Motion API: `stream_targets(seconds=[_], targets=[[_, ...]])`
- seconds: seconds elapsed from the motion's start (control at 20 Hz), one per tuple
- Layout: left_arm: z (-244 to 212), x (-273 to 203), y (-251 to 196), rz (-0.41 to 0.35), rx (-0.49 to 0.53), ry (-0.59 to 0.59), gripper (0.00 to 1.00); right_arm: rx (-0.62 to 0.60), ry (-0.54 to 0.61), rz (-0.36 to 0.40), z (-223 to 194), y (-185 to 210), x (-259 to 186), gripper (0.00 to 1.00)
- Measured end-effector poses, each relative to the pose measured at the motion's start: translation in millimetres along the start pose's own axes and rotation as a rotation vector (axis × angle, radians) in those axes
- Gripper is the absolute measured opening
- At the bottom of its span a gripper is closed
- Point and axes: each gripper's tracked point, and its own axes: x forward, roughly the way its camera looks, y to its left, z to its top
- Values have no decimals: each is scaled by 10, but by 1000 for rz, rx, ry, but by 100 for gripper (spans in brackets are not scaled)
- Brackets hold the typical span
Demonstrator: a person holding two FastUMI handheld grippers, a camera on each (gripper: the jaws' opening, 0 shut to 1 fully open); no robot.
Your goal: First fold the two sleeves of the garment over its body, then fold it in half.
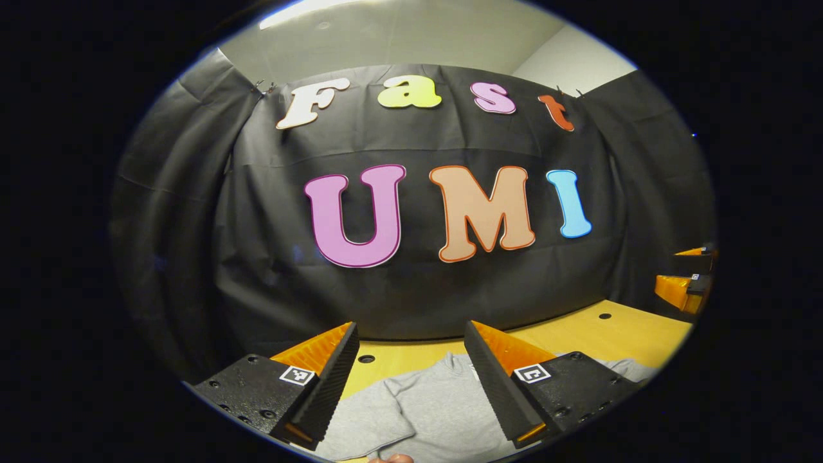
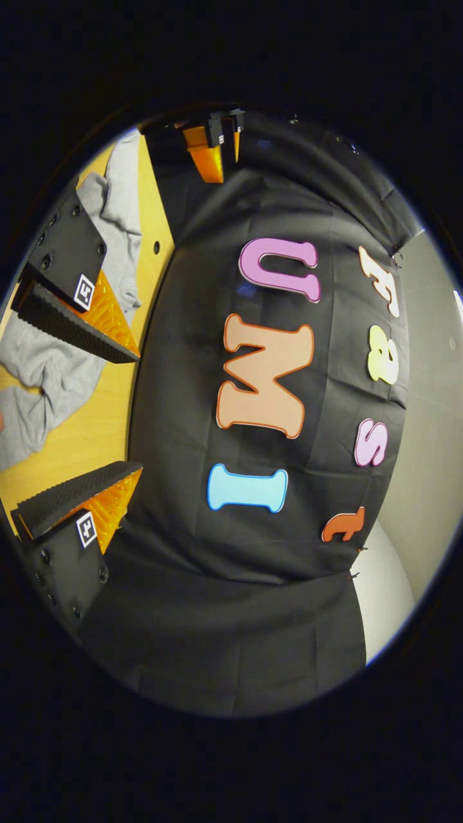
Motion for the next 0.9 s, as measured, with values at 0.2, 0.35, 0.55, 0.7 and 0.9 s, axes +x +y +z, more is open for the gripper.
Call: stream_targets(seconds=[0.2,0.35,0.55,0.7,0.9], targets=[[-54,22,-122,-21,-5,10,99,-10,77,-40,-232,-336,-143,98],[-97,33,-194,-37,-9,15,99,-50,133,-65,-417,-572,-276,97],[-158,56,-269,-51,-18,32,95,-70,224,-84,-801,-779,-472,98],[-193,59,-351,-64,-11,39,96,-76,301,-83,-1119,-855,-632,98],[-234,49,-450,-82,1,48,96,-83,407,-88,-1571,-962,-872,98]])
